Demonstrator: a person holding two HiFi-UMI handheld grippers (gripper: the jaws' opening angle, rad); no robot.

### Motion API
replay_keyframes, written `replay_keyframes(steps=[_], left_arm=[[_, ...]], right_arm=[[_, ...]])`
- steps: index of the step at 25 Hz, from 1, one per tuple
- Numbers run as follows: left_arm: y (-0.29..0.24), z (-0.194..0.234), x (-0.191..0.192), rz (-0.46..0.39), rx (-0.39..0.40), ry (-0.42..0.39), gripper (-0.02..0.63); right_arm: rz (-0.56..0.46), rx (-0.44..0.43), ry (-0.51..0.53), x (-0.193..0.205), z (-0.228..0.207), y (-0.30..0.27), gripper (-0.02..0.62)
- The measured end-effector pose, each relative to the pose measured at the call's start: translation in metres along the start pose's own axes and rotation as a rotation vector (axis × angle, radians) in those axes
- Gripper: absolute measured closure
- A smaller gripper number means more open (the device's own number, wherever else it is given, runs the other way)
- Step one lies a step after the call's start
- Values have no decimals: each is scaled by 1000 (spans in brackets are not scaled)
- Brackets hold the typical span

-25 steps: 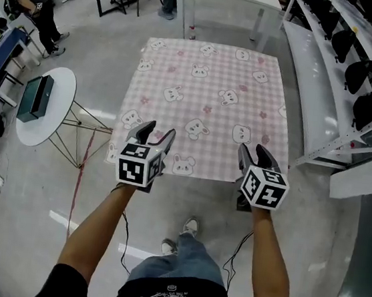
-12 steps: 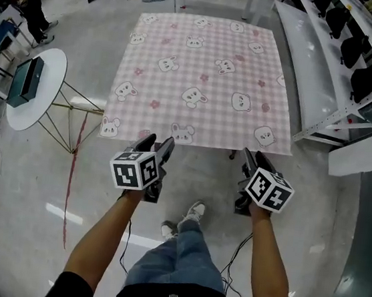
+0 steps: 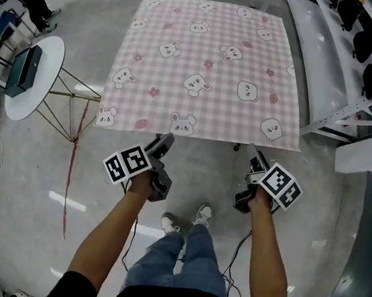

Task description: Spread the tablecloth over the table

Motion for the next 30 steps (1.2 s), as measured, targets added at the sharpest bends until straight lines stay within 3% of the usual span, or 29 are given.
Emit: replay_keyframes(steps=[5, 11, 14, 17, 19, 22, 30], left_arm=[[-13, 11, 1, -106, 72, 237, 380], [-22, 18, -4, -165, 76, 327, 429], [-23, 22, -6, -200, 58, 375, 511], [-23, 25, -6, -201, 29, 408, 555], [-24, 26, -5, -198, 17, 428, 583], [-22, 27, -8, -198, 7, 433, 593], [-23, 28, -10, -172, -7, 409, 598]], right_arm=[[22, -41, -175, -3, -23, -15, 396], [29, -59, -306, -10, -30, -32, 408], [33, -60, -395, -11, -33, -39, 452], [43, -43, -458, -10, -38, -42, 485], [47, -38, -492, -9, -42, -42, 558], [42, -68, -535, -5, -42, -42, 583], [14, -88, -458, -7, -37, -34, 589]])
Point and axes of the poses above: the fingertips, and each gripper's own axes: y backward along the fingers, z to its left, x out of its underside, the point moved 10 cm from there along y, backward along the fingers, and after that the axes turned 3 degrees about x, right-handed, at the moved point
